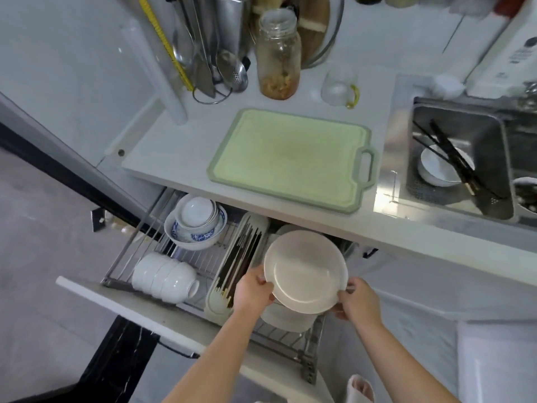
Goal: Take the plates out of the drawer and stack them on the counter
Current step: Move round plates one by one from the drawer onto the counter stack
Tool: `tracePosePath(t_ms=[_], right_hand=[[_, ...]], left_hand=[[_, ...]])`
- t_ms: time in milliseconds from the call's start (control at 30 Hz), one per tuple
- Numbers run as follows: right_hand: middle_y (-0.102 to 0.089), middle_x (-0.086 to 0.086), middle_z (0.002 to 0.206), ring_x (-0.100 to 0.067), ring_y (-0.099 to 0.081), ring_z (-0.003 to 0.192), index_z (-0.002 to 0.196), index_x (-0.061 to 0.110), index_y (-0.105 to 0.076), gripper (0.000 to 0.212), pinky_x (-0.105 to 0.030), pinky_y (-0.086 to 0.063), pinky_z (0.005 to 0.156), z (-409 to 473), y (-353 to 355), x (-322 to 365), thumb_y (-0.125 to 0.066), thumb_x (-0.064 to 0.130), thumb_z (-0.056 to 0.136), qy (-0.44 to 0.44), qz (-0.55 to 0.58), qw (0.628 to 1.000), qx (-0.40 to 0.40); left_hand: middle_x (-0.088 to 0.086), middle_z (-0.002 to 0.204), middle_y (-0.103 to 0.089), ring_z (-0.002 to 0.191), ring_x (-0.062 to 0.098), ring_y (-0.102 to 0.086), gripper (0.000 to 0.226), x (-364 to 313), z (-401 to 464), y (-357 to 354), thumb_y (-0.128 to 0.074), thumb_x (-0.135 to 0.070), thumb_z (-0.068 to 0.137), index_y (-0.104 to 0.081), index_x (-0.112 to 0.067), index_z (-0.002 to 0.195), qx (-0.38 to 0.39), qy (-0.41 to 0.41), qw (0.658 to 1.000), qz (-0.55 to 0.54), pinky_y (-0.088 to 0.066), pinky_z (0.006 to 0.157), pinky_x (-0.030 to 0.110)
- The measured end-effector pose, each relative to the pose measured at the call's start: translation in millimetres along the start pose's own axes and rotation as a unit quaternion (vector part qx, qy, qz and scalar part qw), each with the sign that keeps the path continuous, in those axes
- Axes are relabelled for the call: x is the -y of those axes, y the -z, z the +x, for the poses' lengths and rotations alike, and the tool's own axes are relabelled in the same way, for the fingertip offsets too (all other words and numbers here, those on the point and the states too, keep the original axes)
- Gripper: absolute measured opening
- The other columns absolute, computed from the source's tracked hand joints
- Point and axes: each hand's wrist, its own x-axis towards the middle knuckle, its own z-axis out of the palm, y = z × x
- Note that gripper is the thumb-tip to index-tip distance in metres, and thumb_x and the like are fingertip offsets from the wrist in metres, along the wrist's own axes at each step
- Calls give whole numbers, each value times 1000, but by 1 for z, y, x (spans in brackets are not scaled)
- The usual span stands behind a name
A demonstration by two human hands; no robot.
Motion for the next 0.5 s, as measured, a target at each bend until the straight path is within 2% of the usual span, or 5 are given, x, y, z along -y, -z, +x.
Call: tracePosePath(t_ms=[67,200,267,400,500], right_hand=[[-63,-5,78,-22,-67,54,79,22,-51,24,-31,-57,42,-8,17,-4,-53,-1,86,2,-6,1000,-9],[-65,-8,88,-31,-69,74,96,14,-54,17,-46,-60,66,-21,52,-16,-57,5,82,5,-14,1000,-18],[-65,-8,89,-29,-69,69,97,13,-53,17,-40,-61,59,-27,69,-22,-57,4,82,4,-2,1000,-19],[-59,-1,80,-28,-68,61,95,13,-51,18,-33,-57,47,-35,105,-40,-56,1,82,3,16,1000,-19],[-60,-3,80,-29,-66,57,94,11,-51,18,-30,-53,42,-43,135,-54,-55,0,81,8,19,1000,-14]], left_hand=[[-8,77,-66,69,13,-68,38,-7,-16,-9,-56,-1,85,-61,-23,116,1,-2,1000,0,-60,61,27],[-9,69,-63,60,6,-65,31,-21,-50,-30,-56,-5,85,-57,-33,97,-4,-22,1000,21,-61,74,39],[-9,67,-64,58,7,-65,30,-26,-67,-42,-55,-6,84,-58,-35,93,-8,-33,999,25,-60,75,40],[5,75,-68,78,28,-67,36,-34,-99,-69,-53,-8,82,-62,-28,110,-7,-42,998,45,-58,75,38],[2,70,-68,72,27,-66,33,-41,-124,-90,-54,-5,81,-62,-34,95,-3,-48,998,32,-58,77,42]])
